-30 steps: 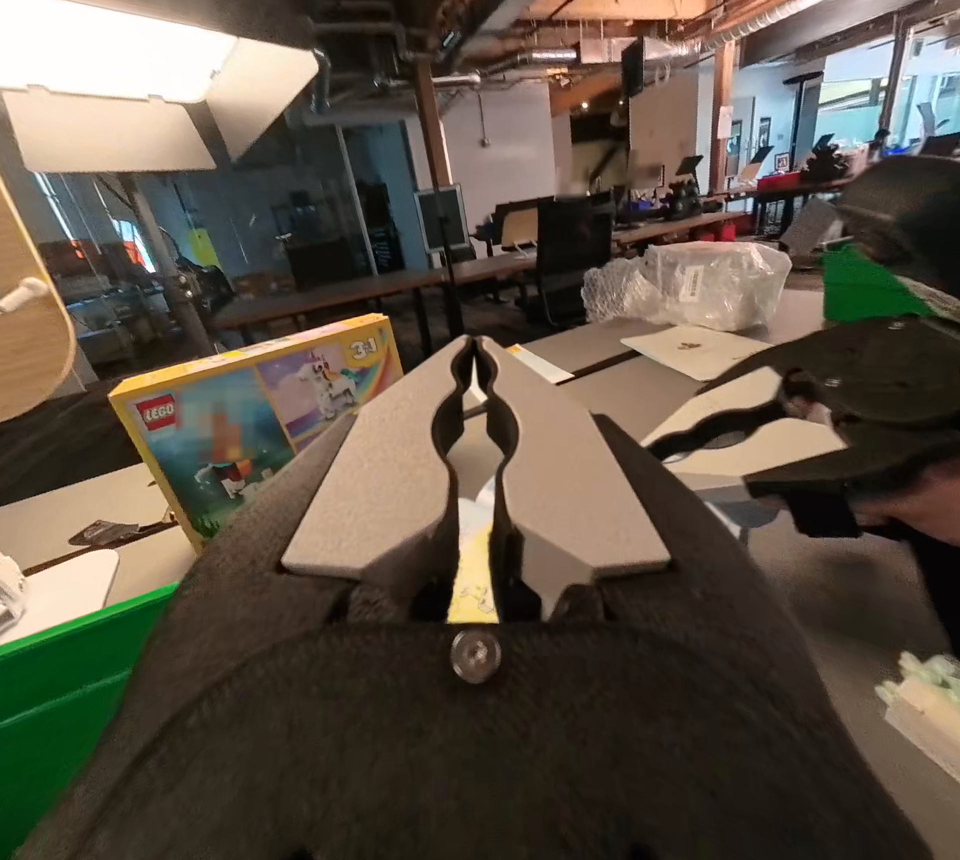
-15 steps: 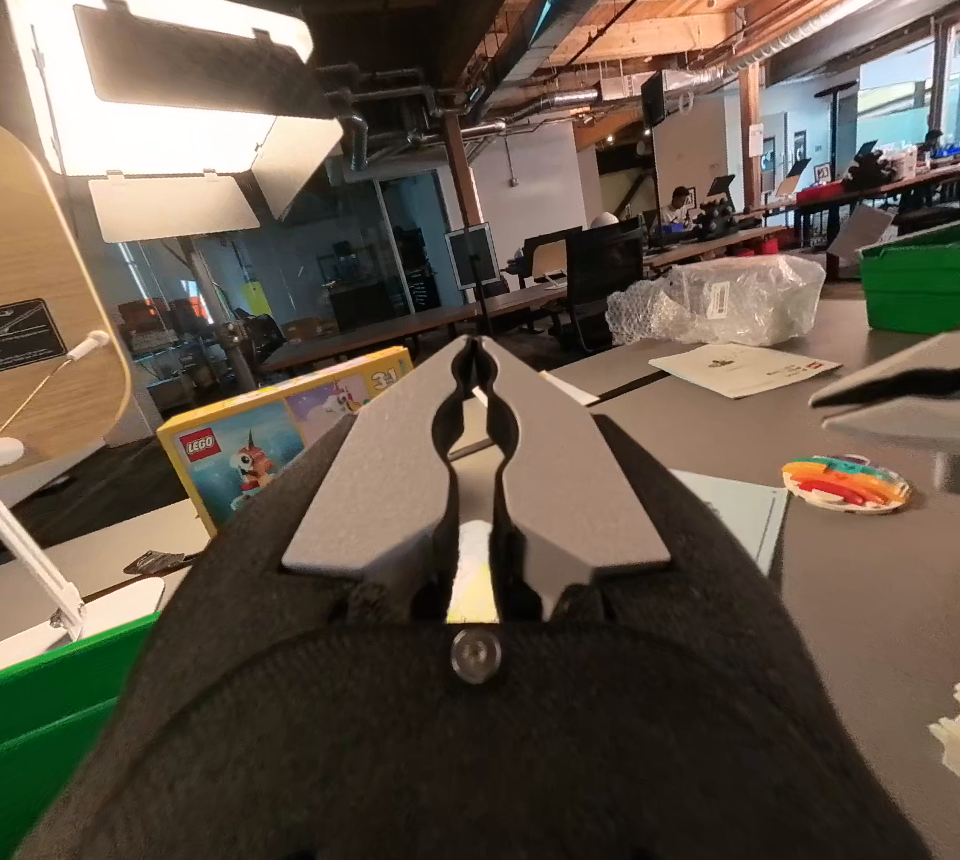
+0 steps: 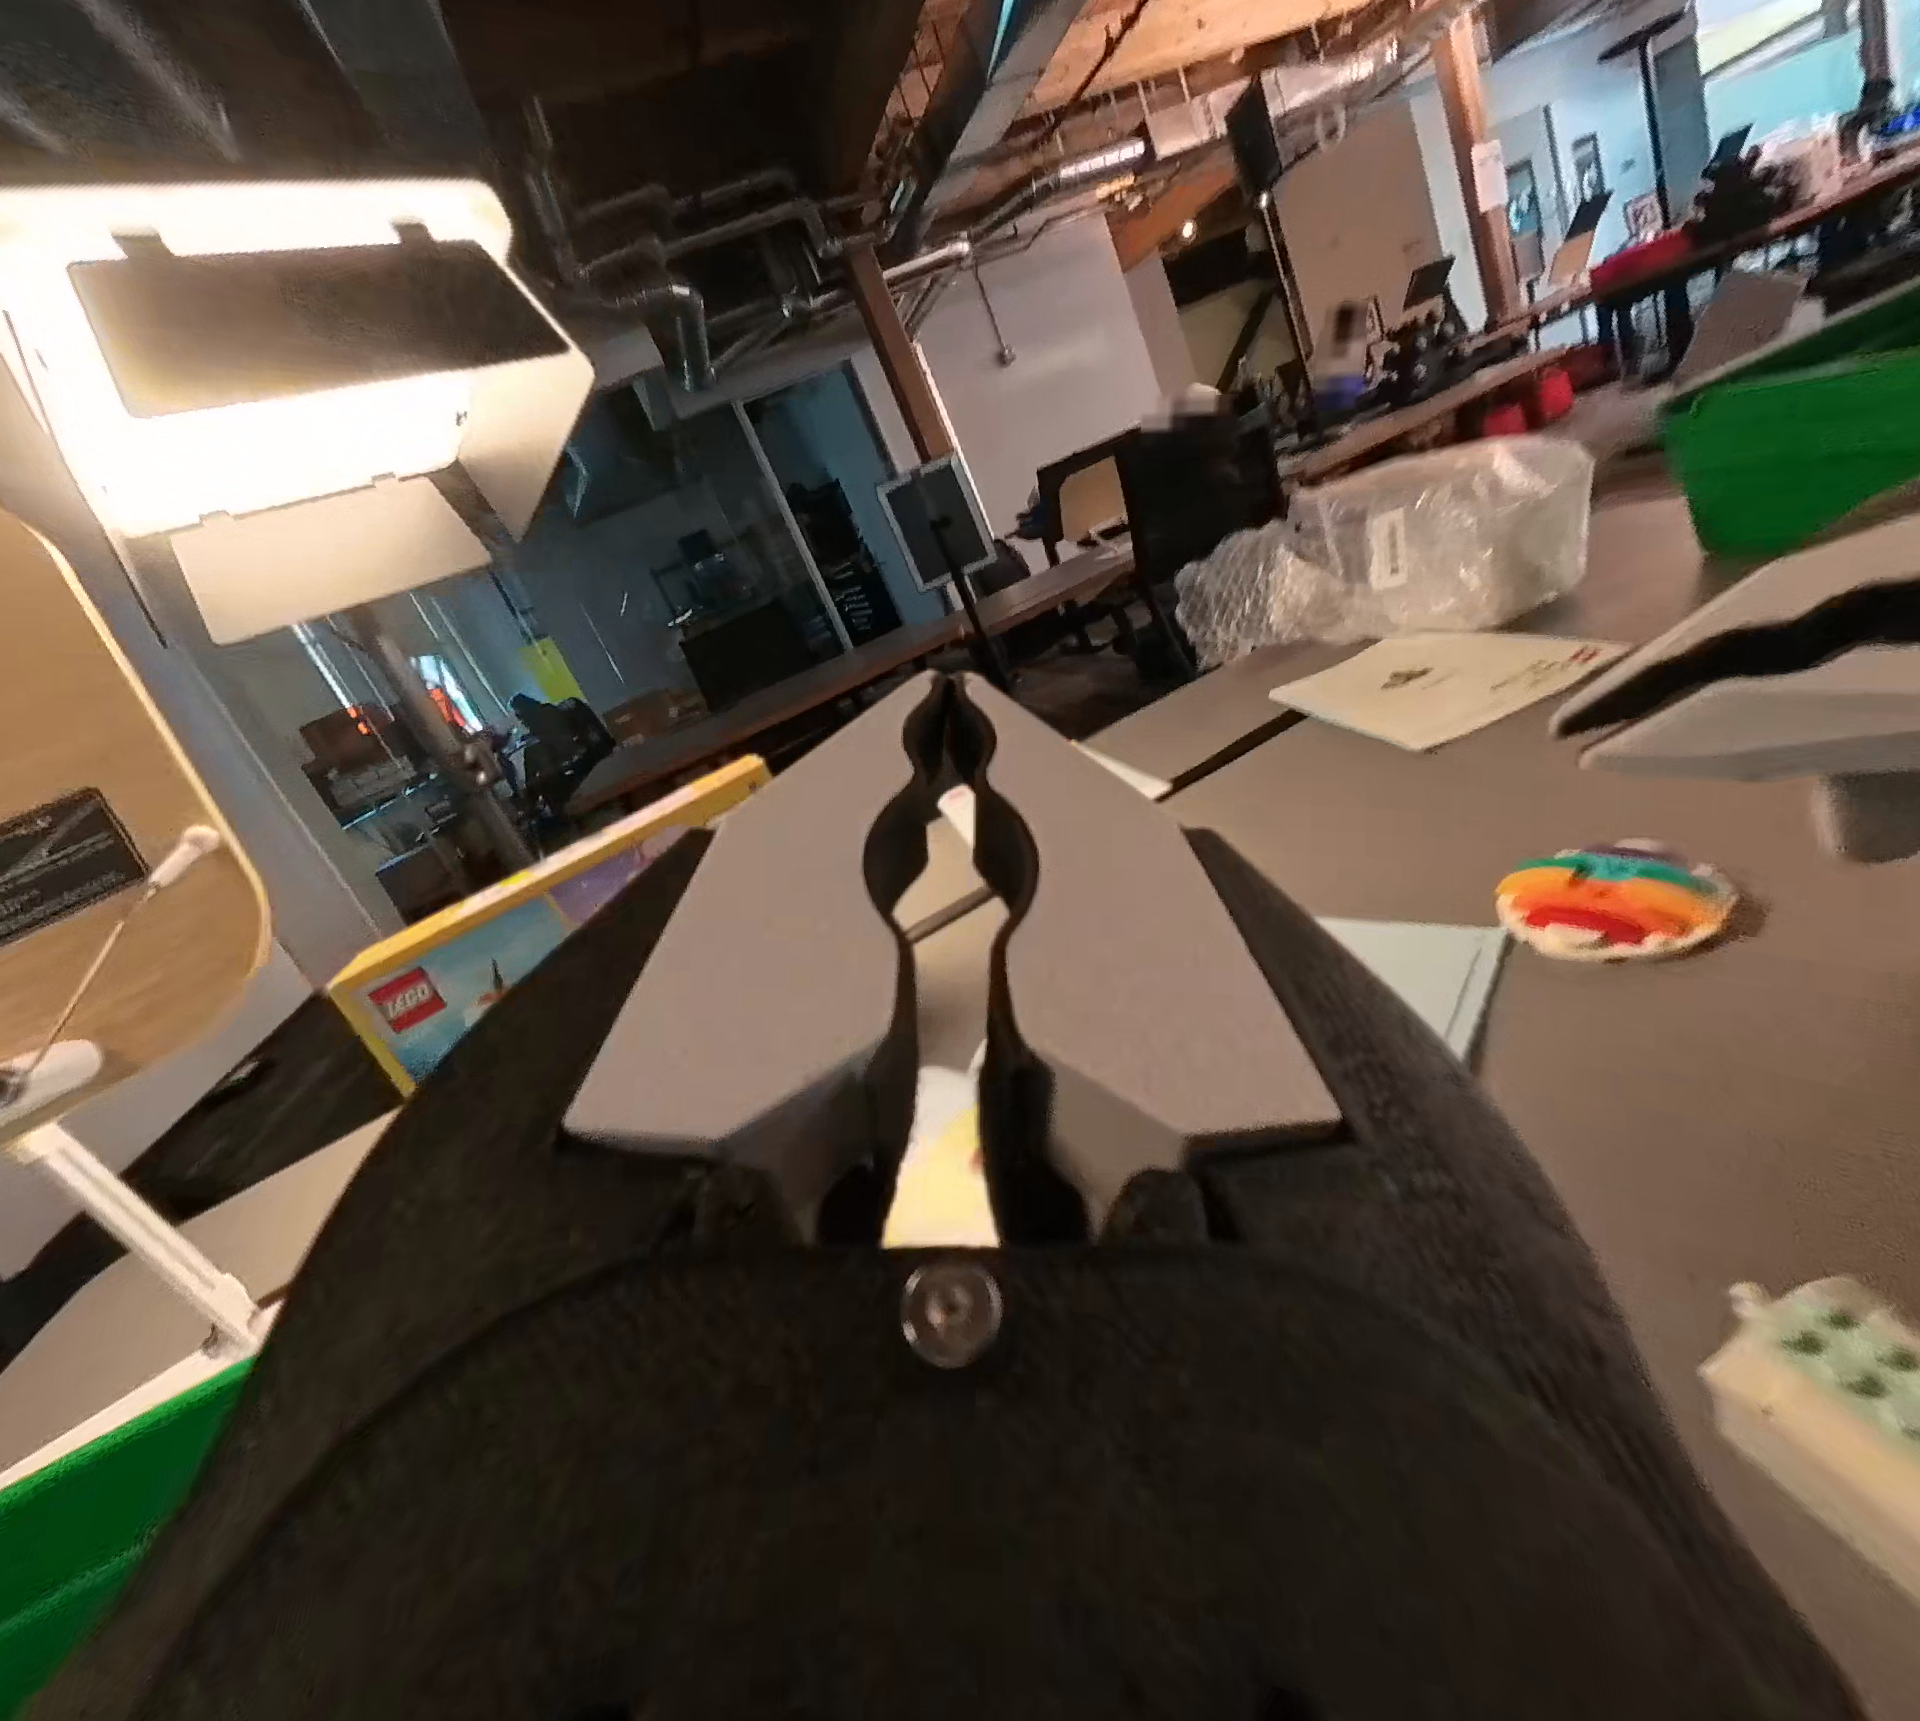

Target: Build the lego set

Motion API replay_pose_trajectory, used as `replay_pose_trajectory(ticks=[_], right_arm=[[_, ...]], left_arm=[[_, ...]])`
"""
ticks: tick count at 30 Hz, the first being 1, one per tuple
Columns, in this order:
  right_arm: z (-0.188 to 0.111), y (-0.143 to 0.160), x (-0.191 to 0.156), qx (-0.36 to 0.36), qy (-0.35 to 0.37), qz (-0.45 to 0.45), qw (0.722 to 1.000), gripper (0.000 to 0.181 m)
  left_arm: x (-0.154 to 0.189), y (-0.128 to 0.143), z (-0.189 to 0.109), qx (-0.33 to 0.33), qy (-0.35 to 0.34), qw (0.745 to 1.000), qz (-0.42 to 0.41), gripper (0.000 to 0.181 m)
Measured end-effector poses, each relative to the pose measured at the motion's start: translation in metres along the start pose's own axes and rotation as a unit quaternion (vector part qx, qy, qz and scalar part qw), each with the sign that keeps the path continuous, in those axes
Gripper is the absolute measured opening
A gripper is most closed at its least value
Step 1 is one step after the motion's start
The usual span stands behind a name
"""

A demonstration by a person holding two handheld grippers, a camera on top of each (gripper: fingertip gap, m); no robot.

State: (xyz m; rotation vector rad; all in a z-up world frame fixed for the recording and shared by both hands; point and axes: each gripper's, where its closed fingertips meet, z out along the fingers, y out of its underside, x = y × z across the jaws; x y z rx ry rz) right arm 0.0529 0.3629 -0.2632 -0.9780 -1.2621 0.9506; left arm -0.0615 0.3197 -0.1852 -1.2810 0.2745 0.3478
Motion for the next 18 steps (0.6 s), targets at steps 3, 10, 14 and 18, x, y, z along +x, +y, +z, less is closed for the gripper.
replay_pose_trajectory(ticks=[3, 10, 14, 18], right_arm=[[-0.004, 0.002, 0.007, -0.002, 0.012, 0.002, 1.000, 0.007], [-0.003, 0.002, 0.008, 0.002, 0.001, 0.013, 1.000, 0.008], [0.004, 0.004, 0.002, -0.001, -0.019, -0.005, 1.000, 0.007], [0.007, 0.004, 0.000, 0.000, -0.032, -0.007, 0.999, 0.007]], left_arm=[[0.006, -0.028, -0.021, 0.036, -0.008, 0.999, -0.006, 0.000], [0.035, -0.020, -0.072, -0.045, 0.002, 0.999, -0.029, 0.020], [0.078, 0.000, -0.097, -0.108, 0.059, 0.985, -0.122, 0.088], [0.114, 0.014, -0.102, -0.157, 0.101, 0.973, -0.138, 0.102]])
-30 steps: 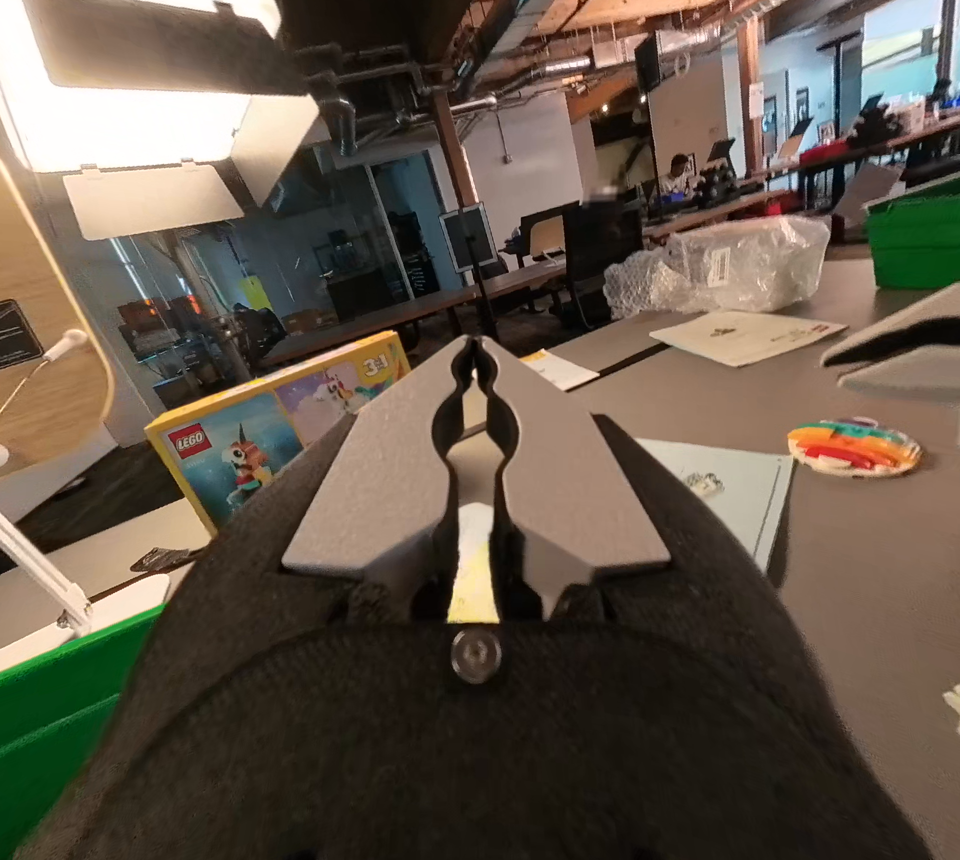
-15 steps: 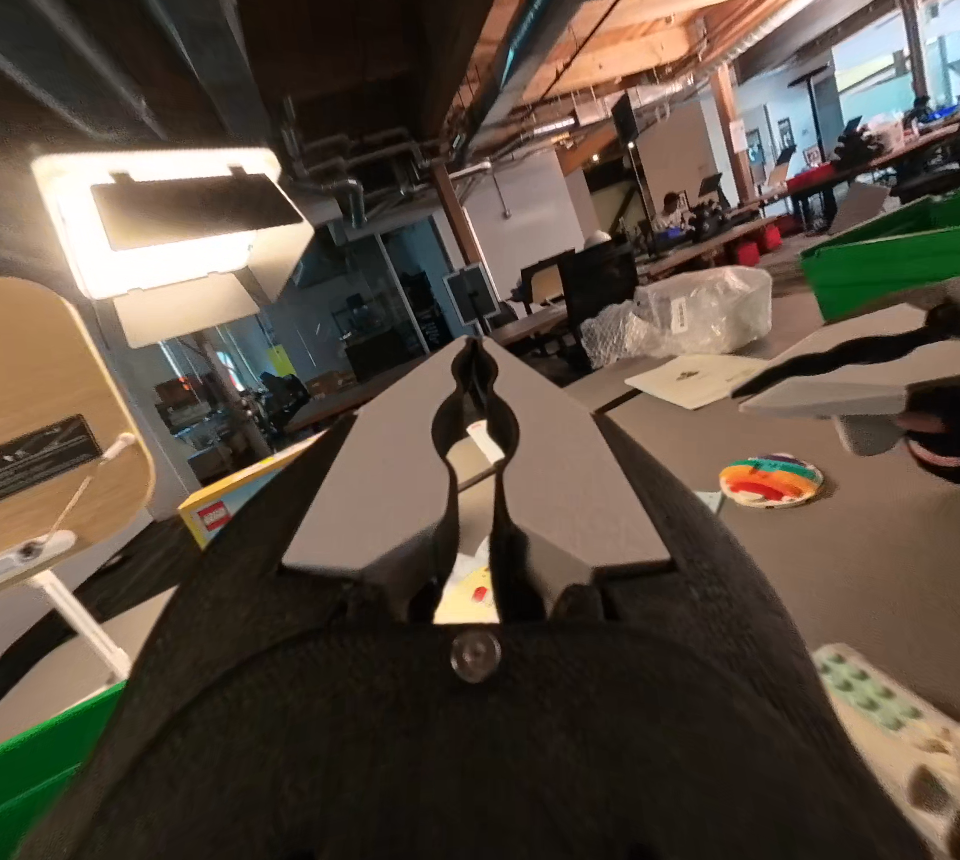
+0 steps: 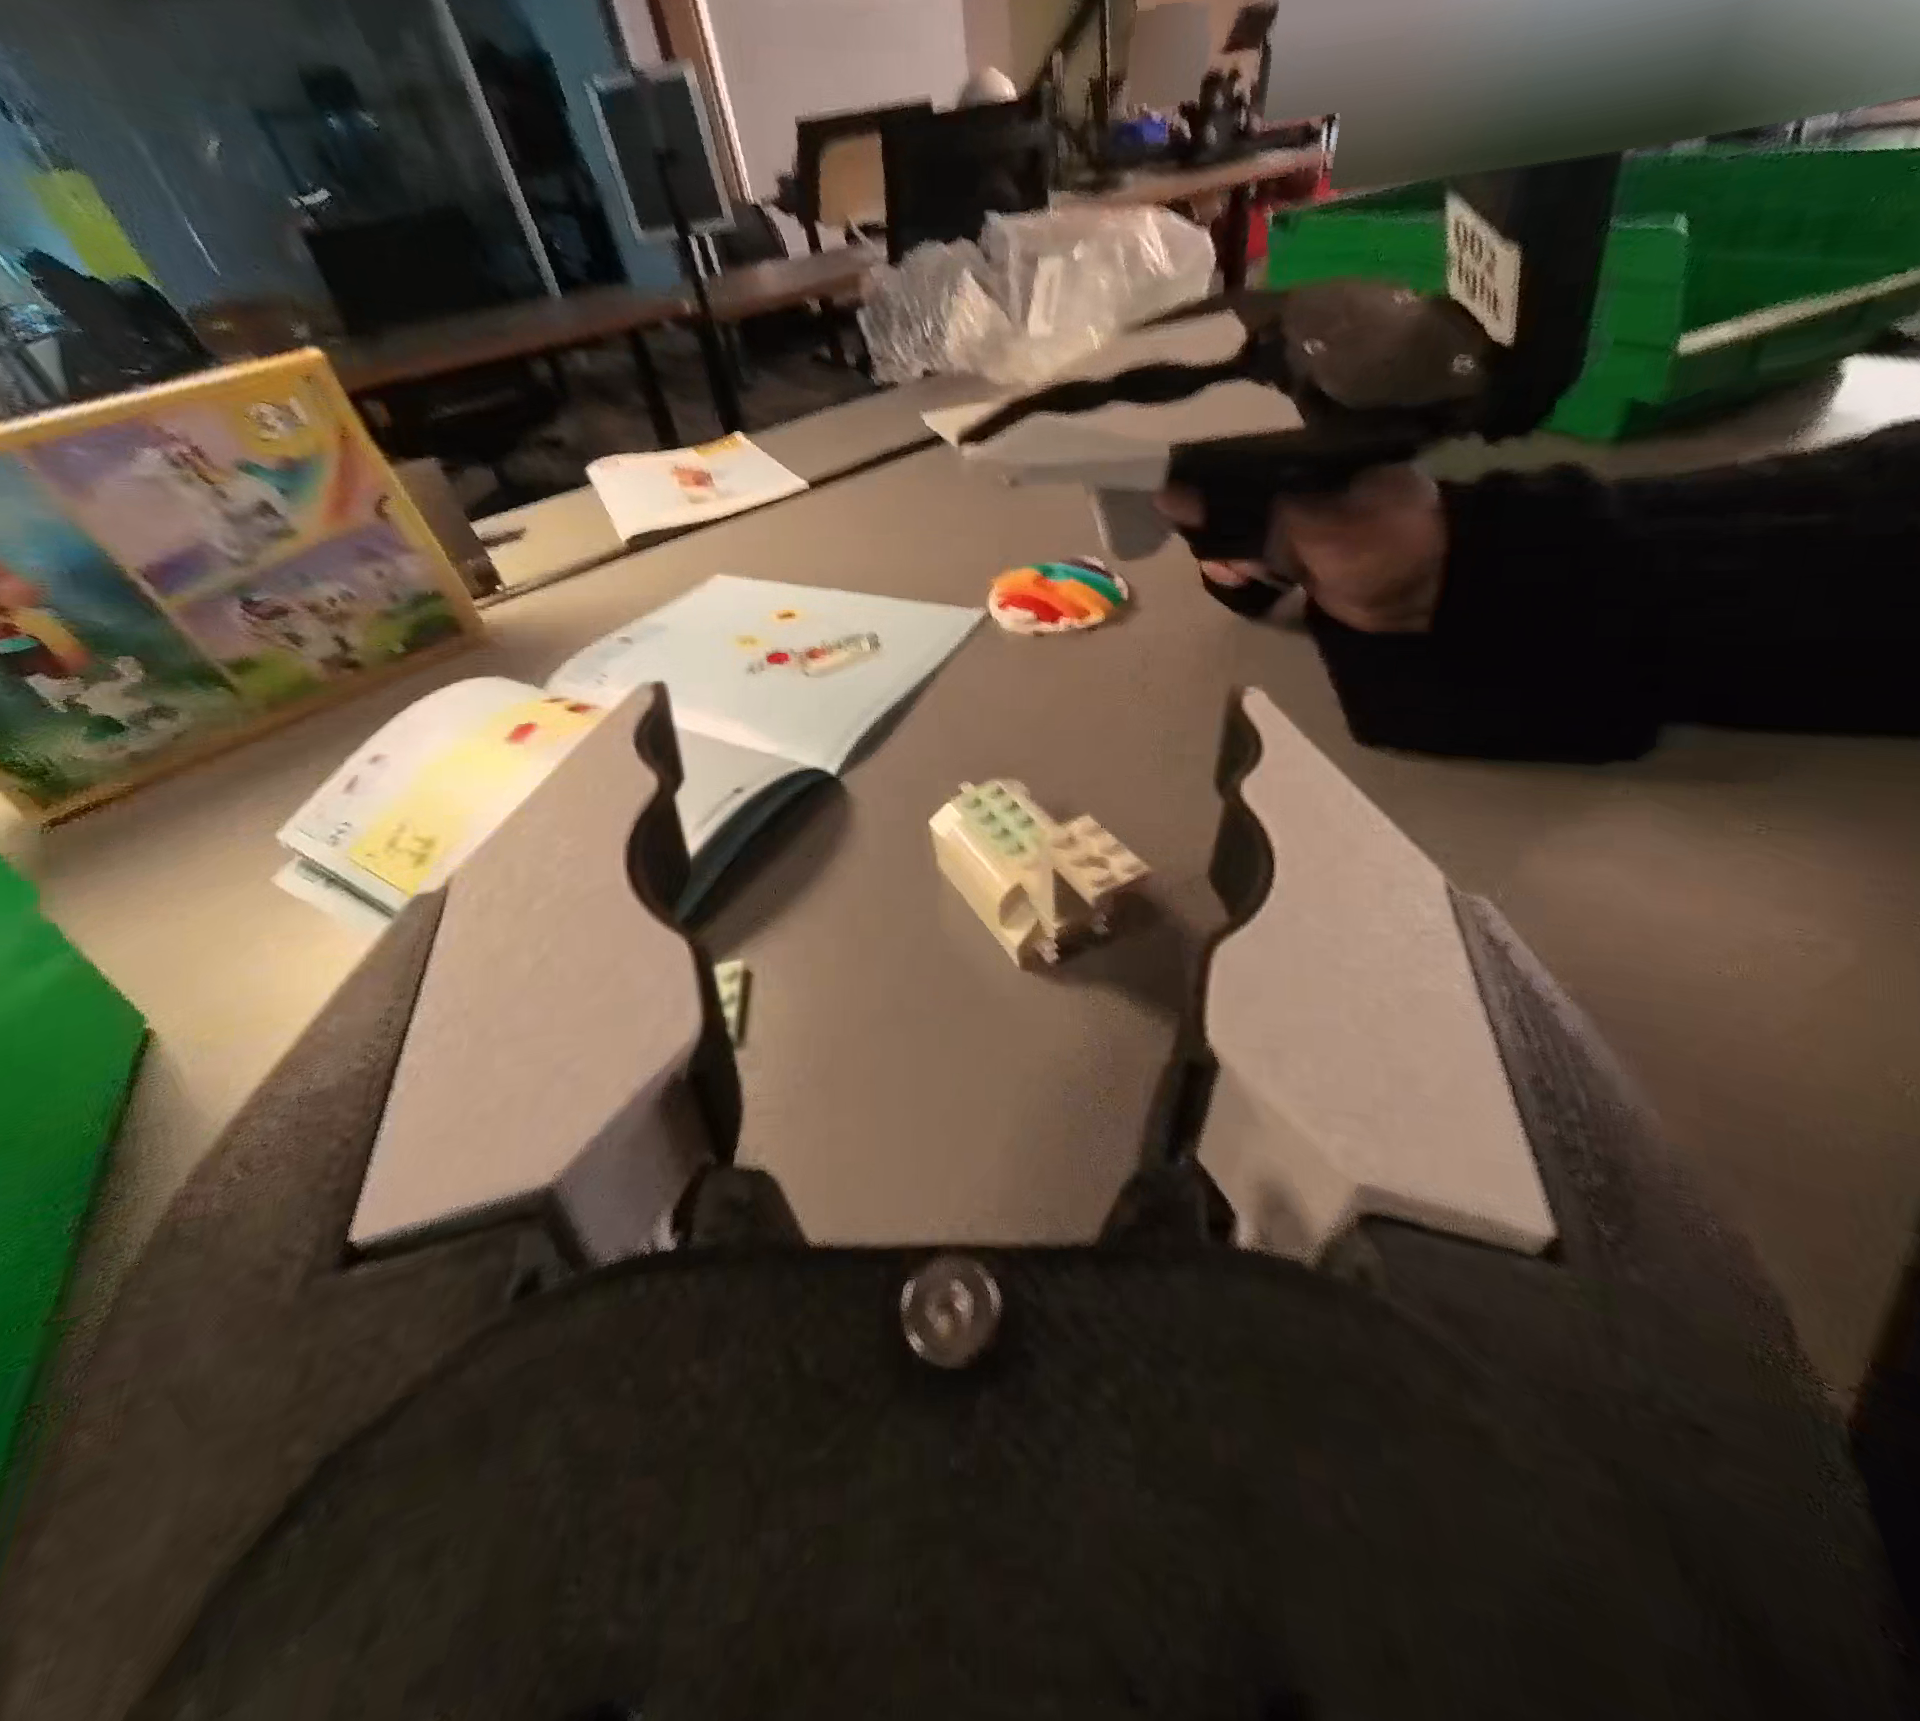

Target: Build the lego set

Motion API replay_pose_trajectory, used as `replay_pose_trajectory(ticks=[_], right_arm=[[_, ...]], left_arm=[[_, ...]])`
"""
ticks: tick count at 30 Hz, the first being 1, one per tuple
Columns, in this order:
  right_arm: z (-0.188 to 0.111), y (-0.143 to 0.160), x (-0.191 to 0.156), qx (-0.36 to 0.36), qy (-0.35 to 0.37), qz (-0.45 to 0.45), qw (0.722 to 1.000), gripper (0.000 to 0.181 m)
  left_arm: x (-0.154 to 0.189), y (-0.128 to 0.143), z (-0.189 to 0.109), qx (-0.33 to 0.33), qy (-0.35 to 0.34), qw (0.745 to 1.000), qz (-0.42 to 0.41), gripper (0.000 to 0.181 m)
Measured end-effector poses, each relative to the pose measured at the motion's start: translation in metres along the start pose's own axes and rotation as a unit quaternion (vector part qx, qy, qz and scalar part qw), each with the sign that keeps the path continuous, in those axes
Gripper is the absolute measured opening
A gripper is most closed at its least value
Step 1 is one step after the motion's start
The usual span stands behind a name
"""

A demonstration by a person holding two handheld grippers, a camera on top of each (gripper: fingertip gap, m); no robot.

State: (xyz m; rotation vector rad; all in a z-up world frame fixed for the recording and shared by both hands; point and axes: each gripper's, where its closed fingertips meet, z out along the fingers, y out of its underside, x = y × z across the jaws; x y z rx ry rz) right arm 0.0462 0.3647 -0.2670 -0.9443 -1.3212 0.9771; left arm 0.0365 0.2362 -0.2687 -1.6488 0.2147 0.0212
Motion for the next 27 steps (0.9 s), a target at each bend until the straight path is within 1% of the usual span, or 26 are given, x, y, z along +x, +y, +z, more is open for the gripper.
replay_pose_trajectory(ticks=[2, 4, 7, 9, 12, 16, 20, 21, 23, 25, 27], right_arm=[[-0.001, -0.001, 0.000, 0.004, -0.002, 0.005, 1.000, 0.007], [-0.003, -0.002, 0.000, 0.006, -0.002, 0.008, 1.000, 0.007], [-0.004, -0.002, 0.001, 0.006, 0.000, 0.008, 1.000, 0.007], [-0.004, -0.002, 0.001, 0.006, 0.000, 0.008, 1.000, 0.007], [-0.004, -0.002, 0.001, 0.006, 0.000, 0.010, 1.000, 0.008], [-0.003, -0.002, -0.001, 0.005, -0.005, 0.005, 1.000, 0.008], [-0.003, -0.001, -0.003, 0.003, -0.008, 0.000, 1.000, 0.008], [-0.003, -0.001, -0.003, 0.003, -0.009, 0.001, 1.000, 0.008], [-0.003, -0.001, -0.002, 0.004, -0.009, 0.003, 1.000, 0.008], [-0.003, -0.001, -0.001, 0.005, -0.008, 0.006, 1.000, 0.008], [-0.003, -0.002, -0.001, 0.006, -0.008, 0.007, 1.000, 0.008]], left_arm=[[0.007, 0.012, 0.012, -0.036, 0.009, 0.999, 0.016, 0.106], [0.014, 0.024, 0.025, -0.070, 0.018, 0.997, 0.005, 0.108], [0.012, 0.038, 0.037, -0.116, 0.006, 0.993, 0.000, 0.098], [0.005, 0.037, 0.037, -0.114, -0.012, 0.993, 0.021, 0.086], [-0.007, 0.043, 0.030, -0.129, -0.028, 0.990, 0.040, 0.075], [-0.021, 0.050, 0.021, -0.145, -0.038, 0.988, 0.028, 0.065], [-0.041, 0.051, 0.012, -0.154, -0.071, 0.985, 0.036, 0.063], [-0.040, 0.050, 0.011, -0.150, -0.062, 0.986, 0.034, 0.064], [-0.024, 0.045, 0.012, -0.139, -0.003, 0.990, 0.019, 0.068], [-0.005, 0.046, 0.013, -0.149, 0.059, 0.987, -0.018, 0.073], [0.004, 0.051, 0.014, -0.169, 0.086, 0.981, -0.042, 0.075]])
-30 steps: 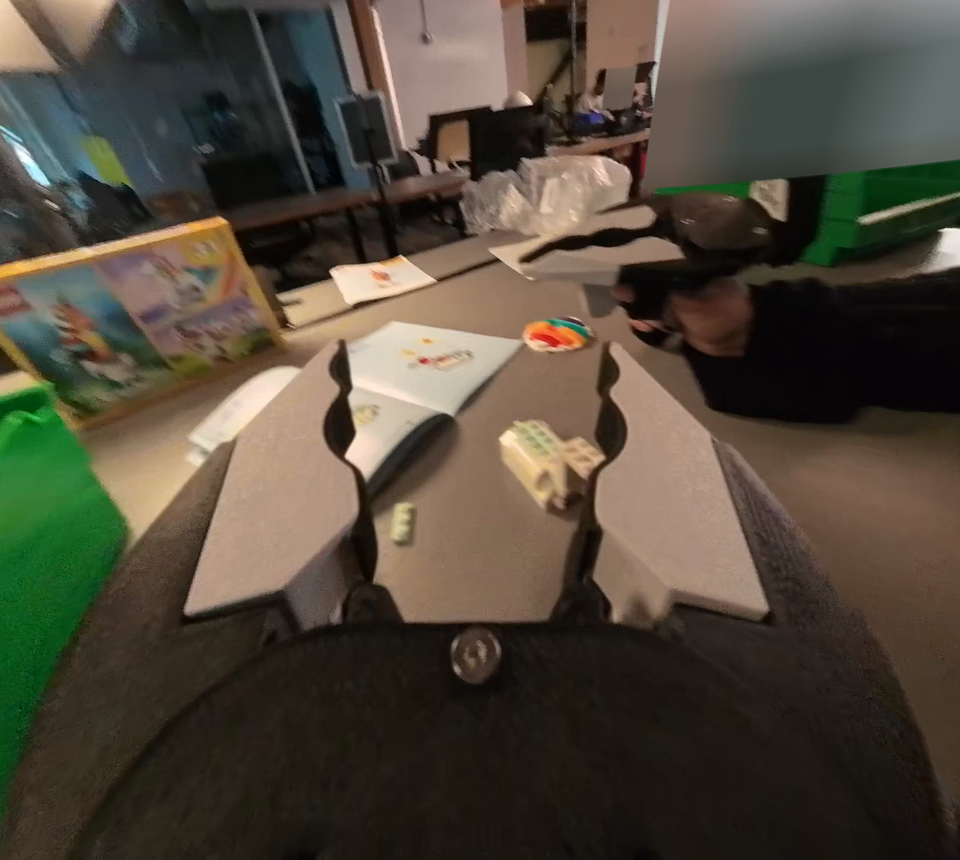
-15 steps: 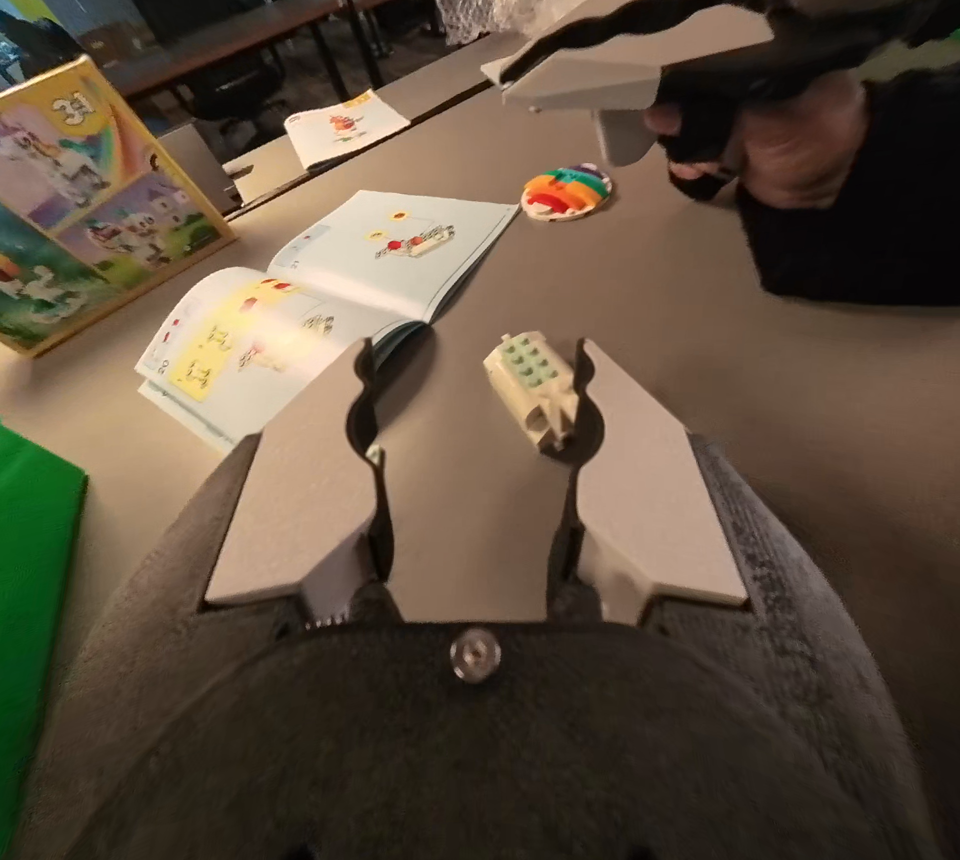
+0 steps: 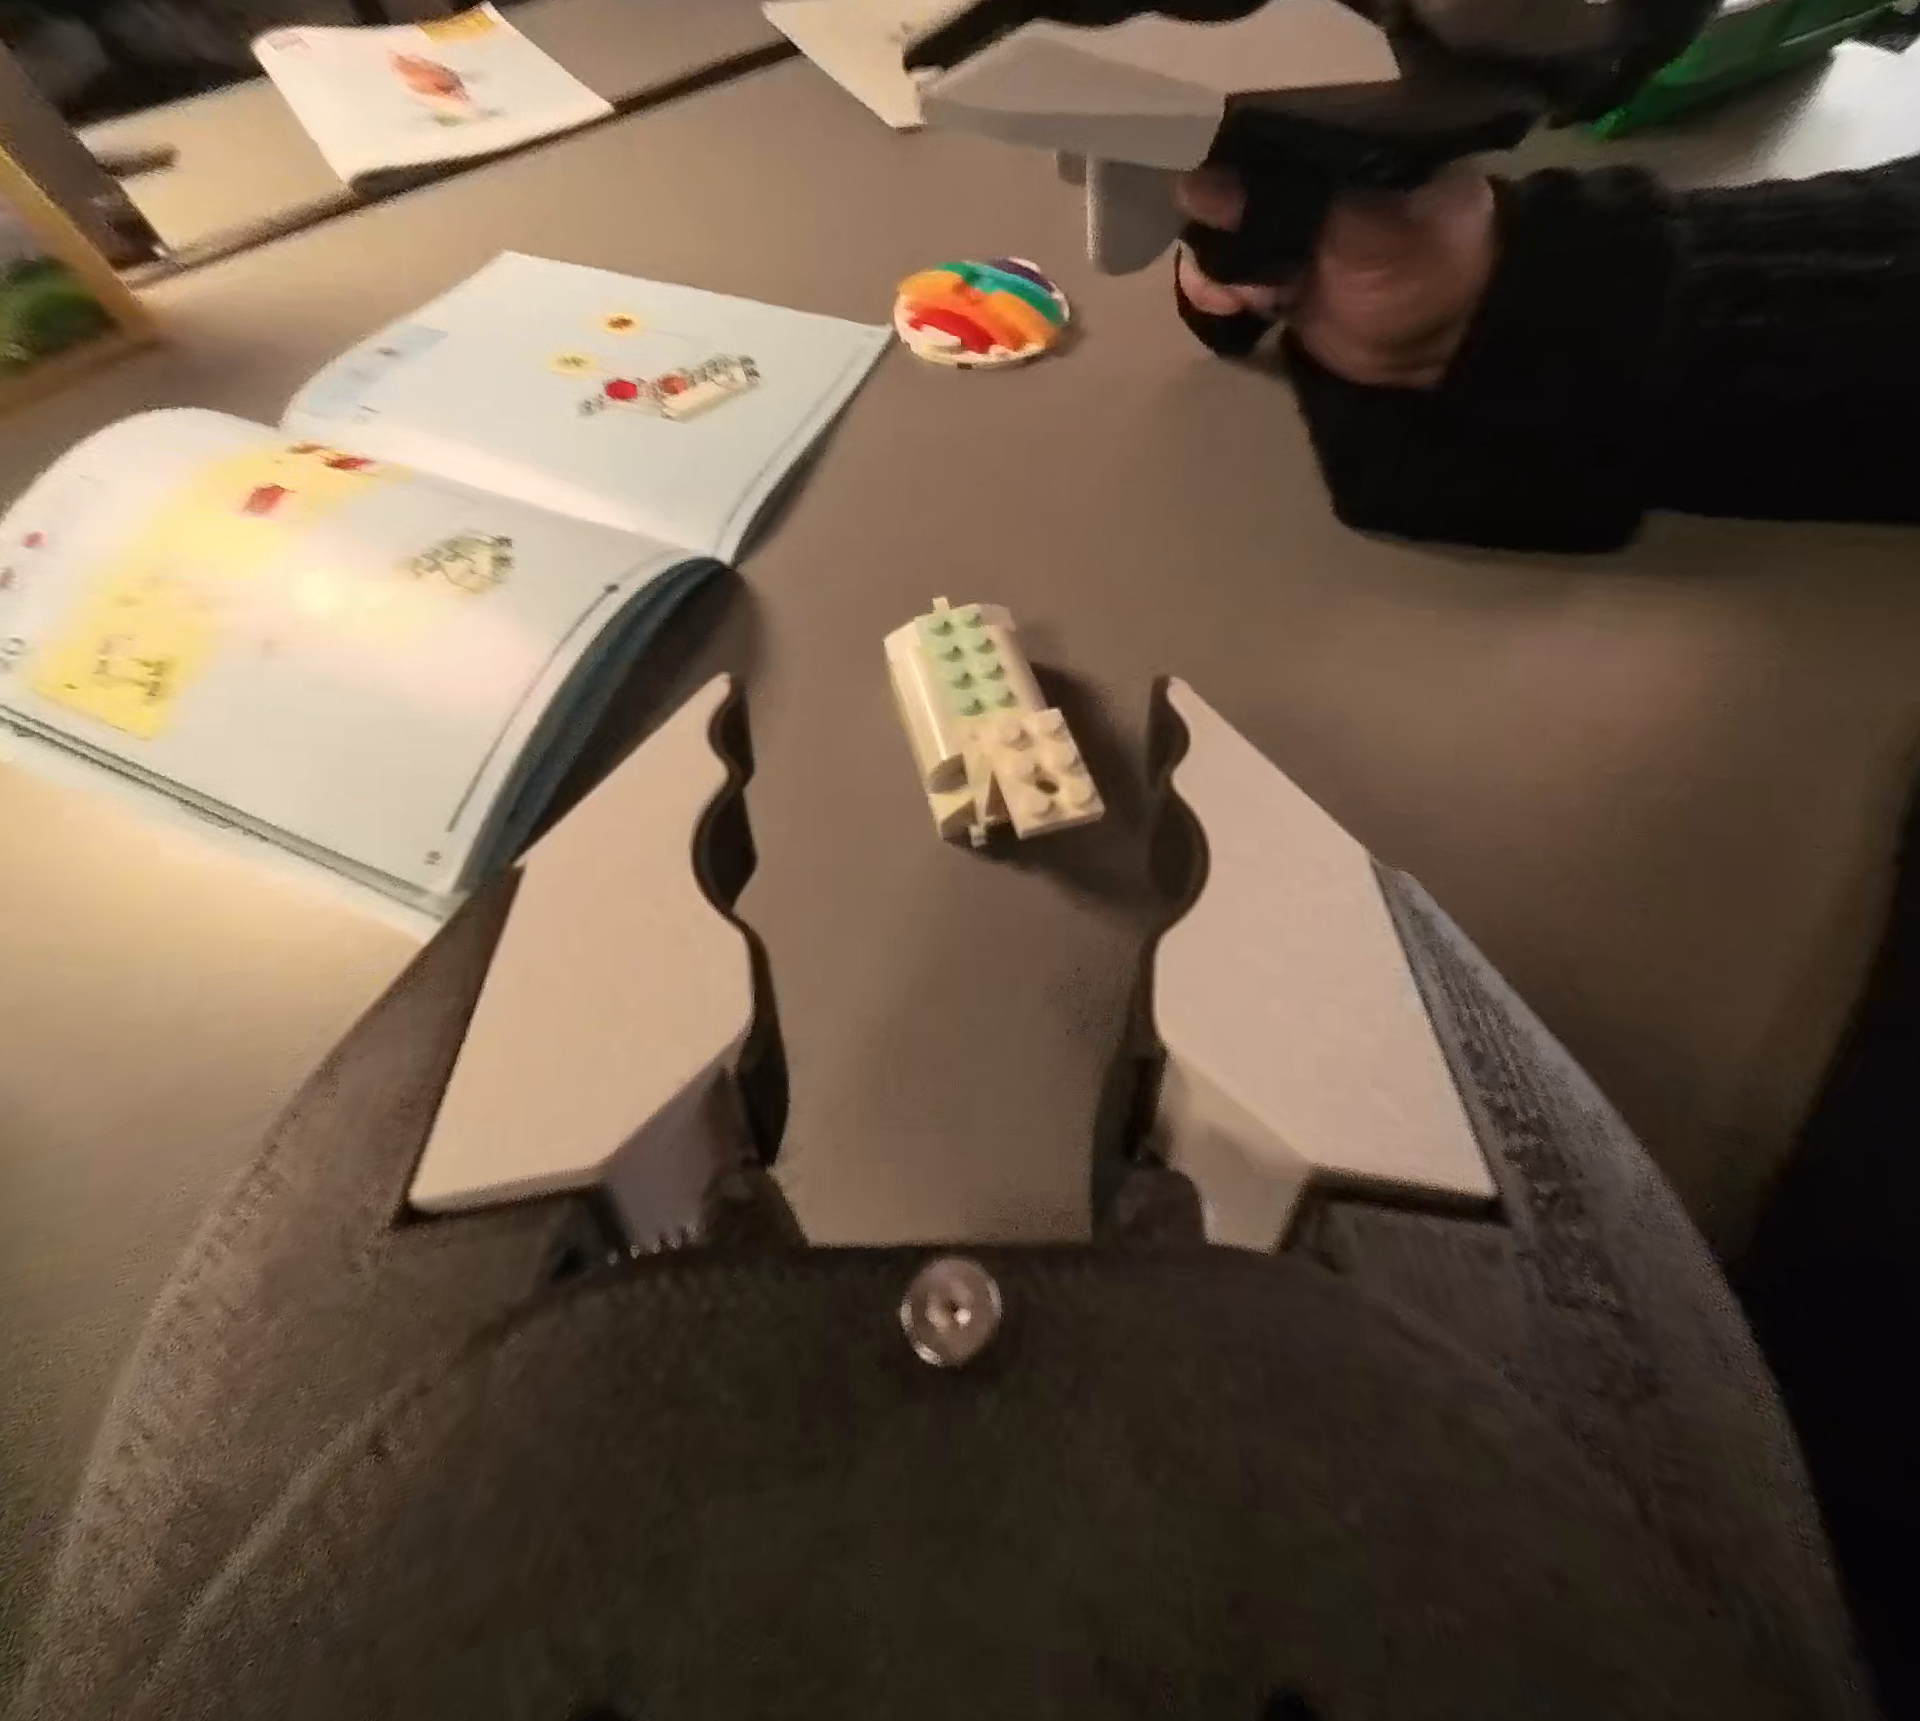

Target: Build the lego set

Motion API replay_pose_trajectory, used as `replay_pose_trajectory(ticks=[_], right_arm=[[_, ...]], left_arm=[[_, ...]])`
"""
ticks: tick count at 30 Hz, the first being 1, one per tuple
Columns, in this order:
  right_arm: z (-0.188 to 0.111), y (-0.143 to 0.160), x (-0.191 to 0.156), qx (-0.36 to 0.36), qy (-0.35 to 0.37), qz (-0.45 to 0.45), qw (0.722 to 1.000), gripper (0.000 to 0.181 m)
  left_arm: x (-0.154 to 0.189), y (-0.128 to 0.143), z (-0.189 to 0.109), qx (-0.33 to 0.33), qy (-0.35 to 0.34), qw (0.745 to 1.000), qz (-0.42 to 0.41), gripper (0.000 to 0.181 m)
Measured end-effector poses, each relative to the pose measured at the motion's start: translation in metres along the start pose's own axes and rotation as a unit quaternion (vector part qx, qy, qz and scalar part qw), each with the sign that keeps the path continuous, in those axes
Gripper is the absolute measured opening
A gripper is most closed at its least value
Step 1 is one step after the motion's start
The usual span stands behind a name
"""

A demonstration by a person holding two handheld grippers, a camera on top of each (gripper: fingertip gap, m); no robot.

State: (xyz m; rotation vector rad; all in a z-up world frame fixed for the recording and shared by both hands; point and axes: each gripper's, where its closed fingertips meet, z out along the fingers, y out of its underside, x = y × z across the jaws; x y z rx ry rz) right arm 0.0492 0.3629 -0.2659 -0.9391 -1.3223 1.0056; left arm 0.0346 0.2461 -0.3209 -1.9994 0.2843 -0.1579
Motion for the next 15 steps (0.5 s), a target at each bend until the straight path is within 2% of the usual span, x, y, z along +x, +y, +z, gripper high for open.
replay_pose_trajectory(ticks=[6, 15], right_arm=[[0.000, 0.000, -0.002, -0.001, -0.003, -0.006, 1.000, 0.007], [0.000, 0.000, -0.004, -0.001, -0.007, -0.010, 1.000, 0.007]], left_arm=[[-0.010, 0.009, 0.005, -0.024, -0.055, 0.997, 0.039, 0.062], [-0.033, 0.012, -0.011, -0.027, -0.102, 0.994, 0.033, 0.061]])
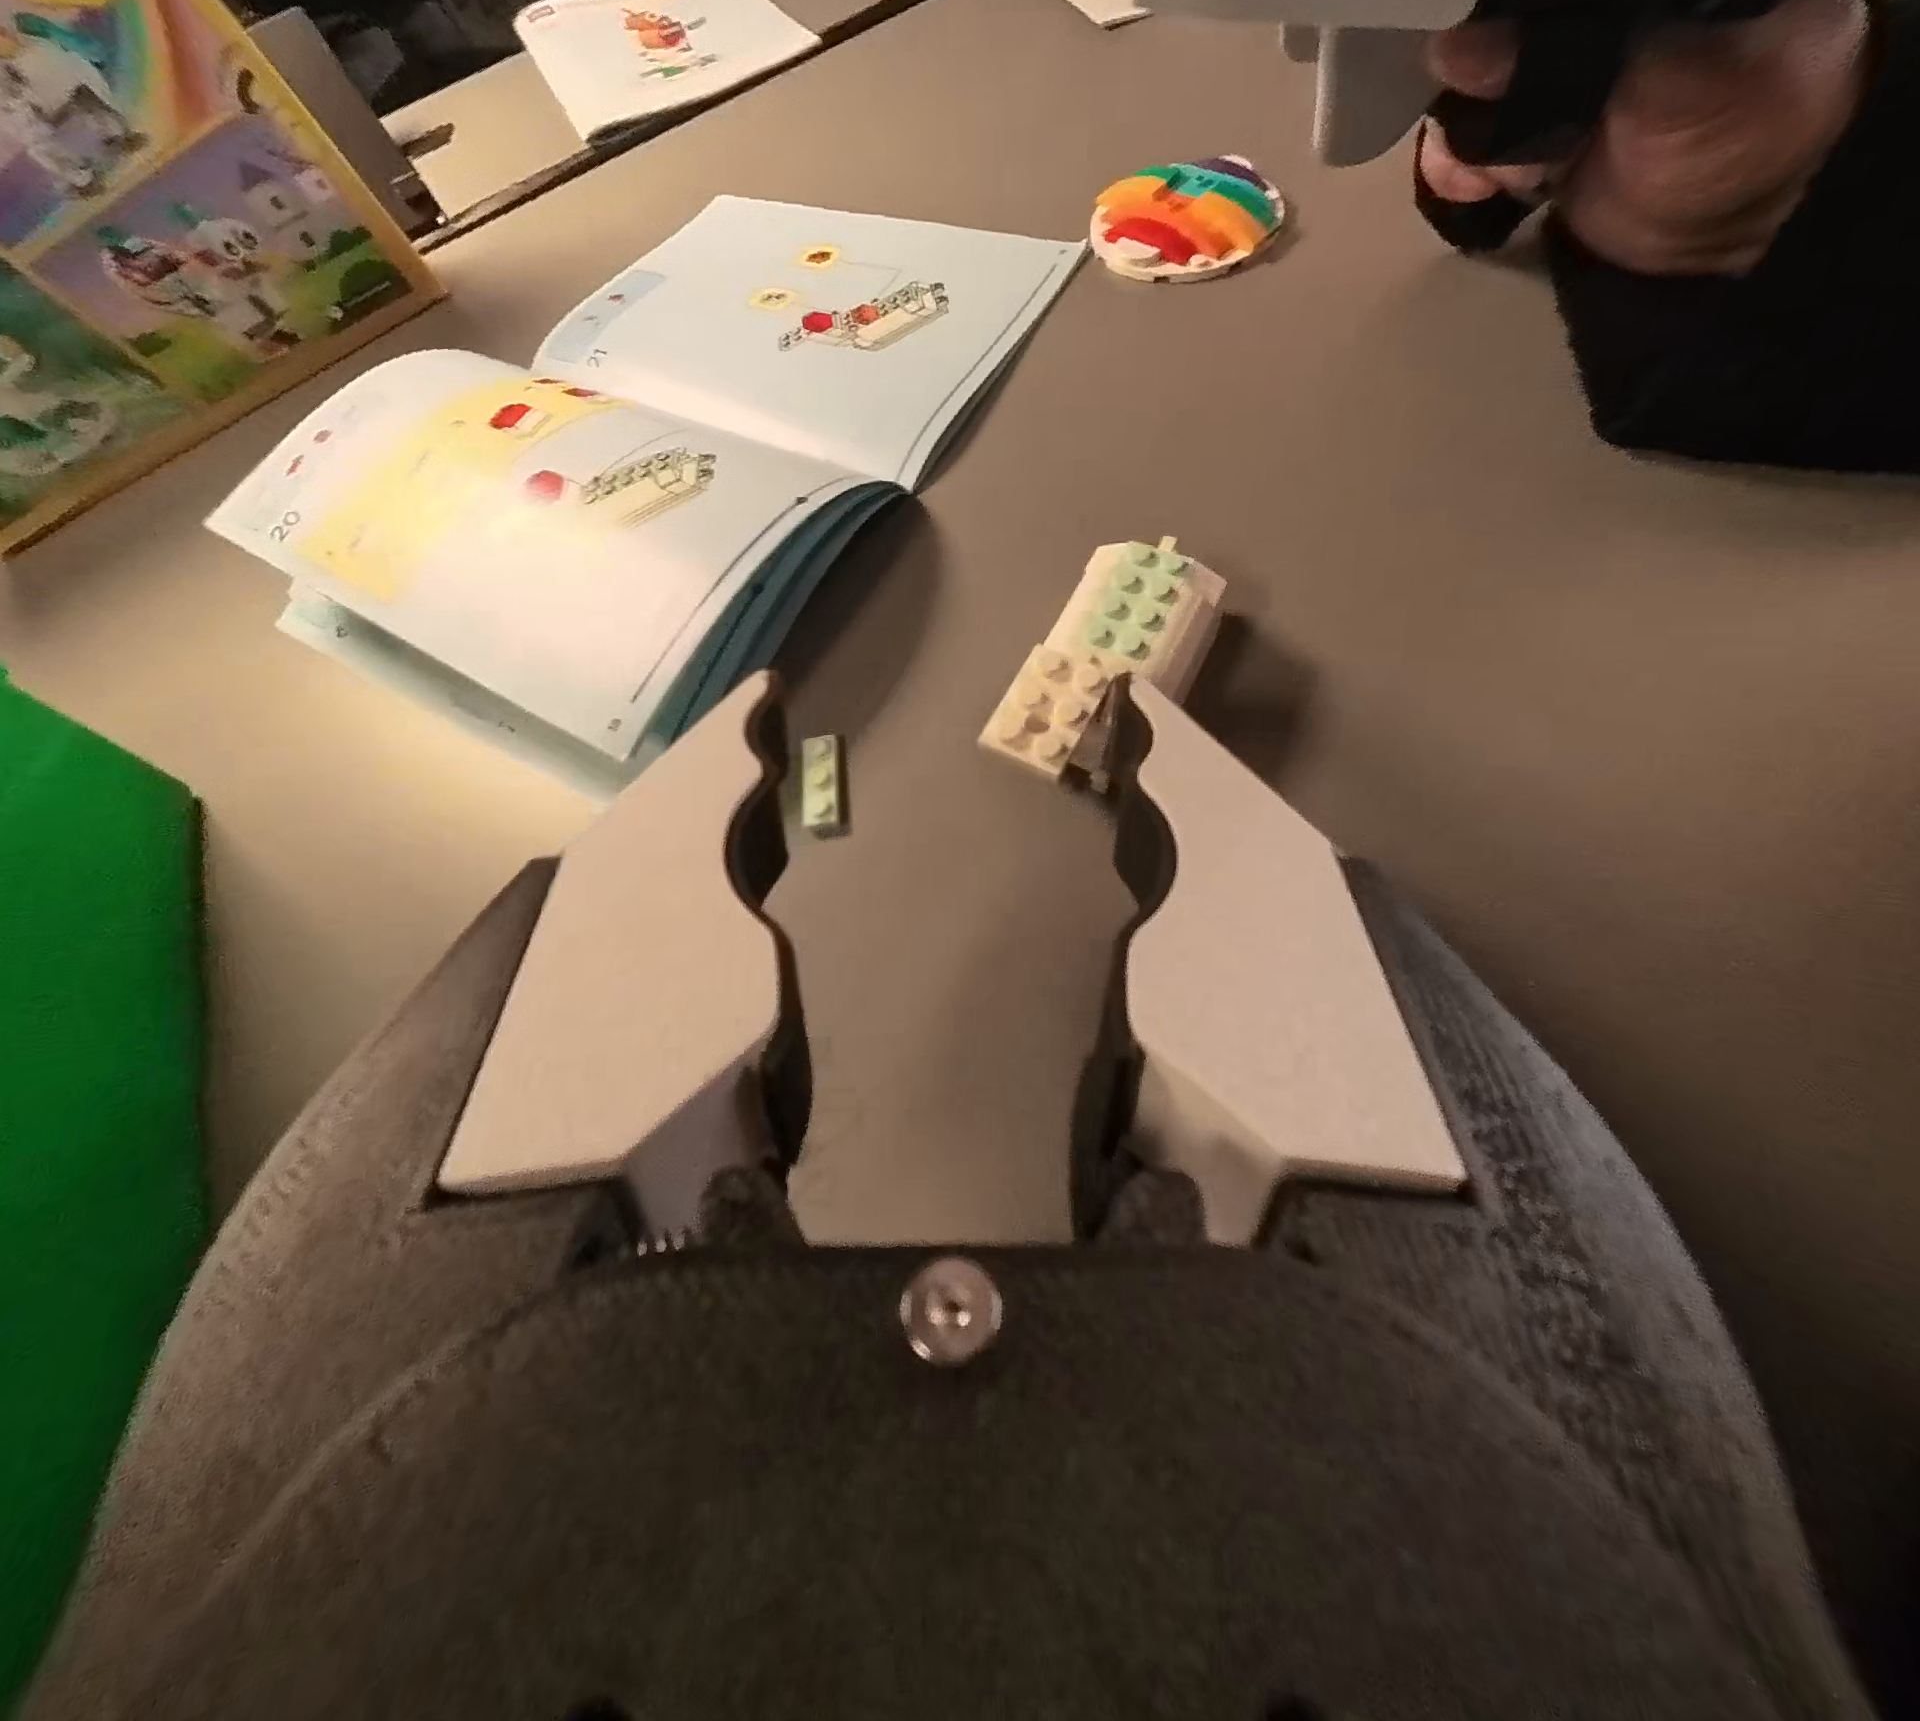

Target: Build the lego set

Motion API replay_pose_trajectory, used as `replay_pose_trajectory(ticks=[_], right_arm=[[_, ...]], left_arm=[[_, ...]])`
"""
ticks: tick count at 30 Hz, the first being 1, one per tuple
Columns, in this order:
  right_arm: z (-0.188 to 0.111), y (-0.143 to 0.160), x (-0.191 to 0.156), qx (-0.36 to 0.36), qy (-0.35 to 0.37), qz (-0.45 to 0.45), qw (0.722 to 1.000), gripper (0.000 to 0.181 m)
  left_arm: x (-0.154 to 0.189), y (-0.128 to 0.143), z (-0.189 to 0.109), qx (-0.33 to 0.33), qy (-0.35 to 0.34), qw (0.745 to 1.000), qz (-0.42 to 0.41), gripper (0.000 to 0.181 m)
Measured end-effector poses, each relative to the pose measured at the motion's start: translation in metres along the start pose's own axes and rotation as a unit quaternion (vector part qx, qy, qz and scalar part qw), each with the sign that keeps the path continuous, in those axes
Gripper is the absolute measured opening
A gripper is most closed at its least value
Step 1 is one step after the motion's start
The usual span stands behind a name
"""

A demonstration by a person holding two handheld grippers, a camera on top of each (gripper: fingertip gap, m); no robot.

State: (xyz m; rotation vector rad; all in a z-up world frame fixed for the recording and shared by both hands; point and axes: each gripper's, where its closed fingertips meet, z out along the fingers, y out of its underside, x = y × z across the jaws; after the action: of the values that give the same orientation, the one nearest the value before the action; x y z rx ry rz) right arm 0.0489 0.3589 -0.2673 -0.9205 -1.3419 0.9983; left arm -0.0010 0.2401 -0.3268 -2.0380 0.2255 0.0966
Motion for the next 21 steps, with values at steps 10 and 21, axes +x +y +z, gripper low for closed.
replay_pose_trajectory(ticks=[10, 21], right_arm=[[-0.003, -0.001, 0.006, 0.006, 0.013, 0.012, 1.000, 0.008], [0.000, 0.003, 0.011, -0.010, 0.031, -0.003, 0.999, 0.008]], left_arm=[[-0.026, -0.058, -0.082, 0.140, -0.040, 0.989, 0.012, 0.066], [-0.182, -0.031, -0.197, 0.057, -0.300, 0.952, 0.013, 0.065]])
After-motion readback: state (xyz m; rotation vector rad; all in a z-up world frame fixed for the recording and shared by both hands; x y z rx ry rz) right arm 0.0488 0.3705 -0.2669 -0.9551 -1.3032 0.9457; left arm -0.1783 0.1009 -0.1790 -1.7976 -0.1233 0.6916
